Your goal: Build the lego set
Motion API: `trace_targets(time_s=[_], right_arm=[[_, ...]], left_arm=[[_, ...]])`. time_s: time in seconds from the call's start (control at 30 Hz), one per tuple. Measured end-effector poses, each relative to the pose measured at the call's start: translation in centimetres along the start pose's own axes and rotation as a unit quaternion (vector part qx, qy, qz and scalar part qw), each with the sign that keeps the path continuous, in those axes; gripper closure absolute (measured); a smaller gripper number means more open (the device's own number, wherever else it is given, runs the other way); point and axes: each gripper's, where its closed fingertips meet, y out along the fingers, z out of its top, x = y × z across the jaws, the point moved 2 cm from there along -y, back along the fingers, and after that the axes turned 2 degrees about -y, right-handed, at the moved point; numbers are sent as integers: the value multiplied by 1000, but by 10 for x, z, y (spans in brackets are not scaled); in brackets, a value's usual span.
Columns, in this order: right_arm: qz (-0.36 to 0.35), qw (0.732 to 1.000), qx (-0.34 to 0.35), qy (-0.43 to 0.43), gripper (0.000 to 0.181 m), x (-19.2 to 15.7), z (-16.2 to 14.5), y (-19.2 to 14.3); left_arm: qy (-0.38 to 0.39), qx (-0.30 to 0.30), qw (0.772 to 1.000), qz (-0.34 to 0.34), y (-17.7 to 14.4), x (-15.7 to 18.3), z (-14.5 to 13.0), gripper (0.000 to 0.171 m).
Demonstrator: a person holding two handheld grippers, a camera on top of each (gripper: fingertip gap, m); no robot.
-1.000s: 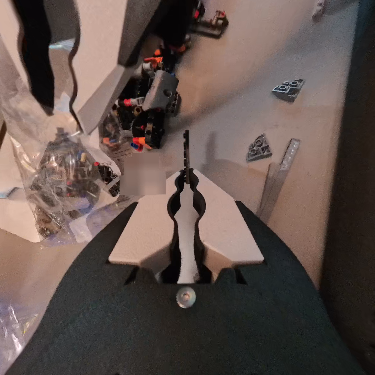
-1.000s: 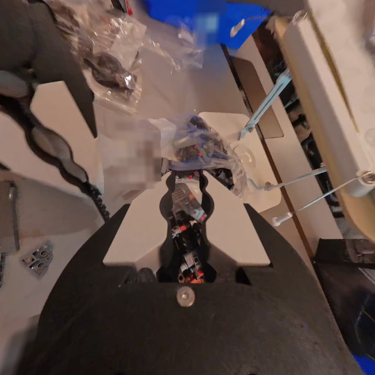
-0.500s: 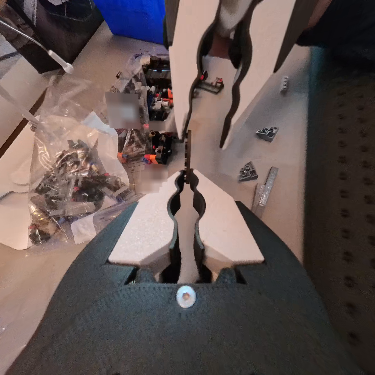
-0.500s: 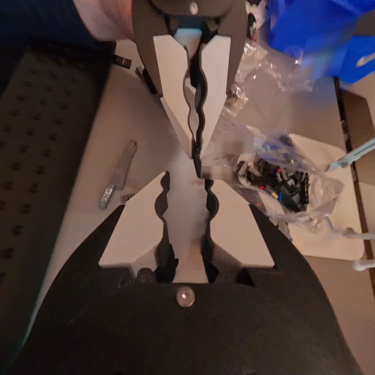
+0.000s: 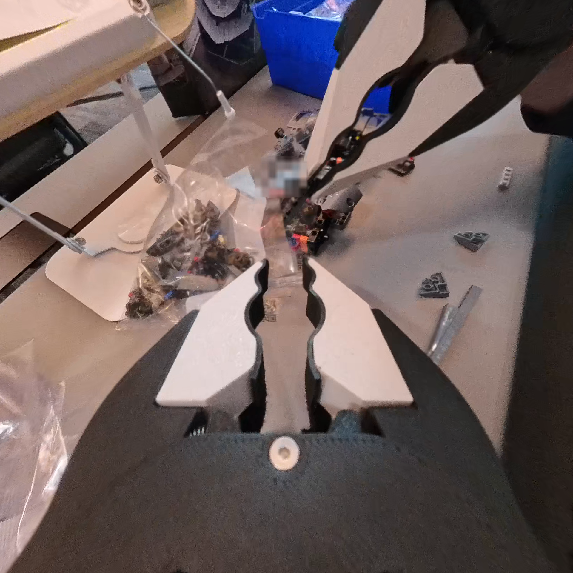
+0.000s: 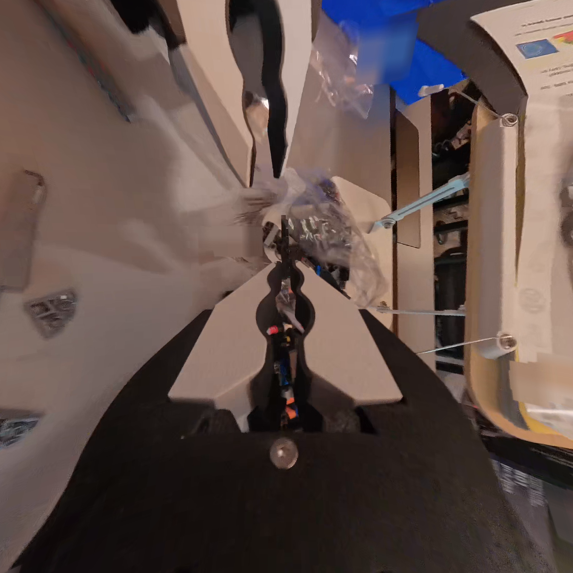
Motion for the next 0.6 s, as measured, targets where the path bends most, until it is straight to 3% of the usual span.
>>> trace_targets(time_s=[0.13, 0.2, 0.23, 0.37, 0.43, 0.5, 0.6], right_arm=[[-26, 996, -82, -32, 179, 13, -12, 23], [-40, 992, -116, -17, 156, 20, -22, 37], [-50, 992, -115, -8, 149, 22, -24, 40], [-57, 997, -56, 23, 158, 29, -13, 16], [14, 999, -4, 46, 164, 14, -2, -2], [158, 985, 34, 53, 169, -30, 6, -18], [296, 954, 5, 50, 159, -87, -6, -25]], left_arm=[[-27, 3, 1000, 13, -1, -12, -4, 152], [-36, 10, 999, 13, -2, -13, -3, 153], [-37, 8, 999, 15, -2, -14, -3, 154], [-45, 3, 999, 29, -3, -19, -6, 156], [-50, 3, 998, 32, -3, -20, -6, 157], [-51, 1, 998, 31, -3, -21, -7, 157], [-51, 2, 998, 29, -3, -20, -7, 158]])
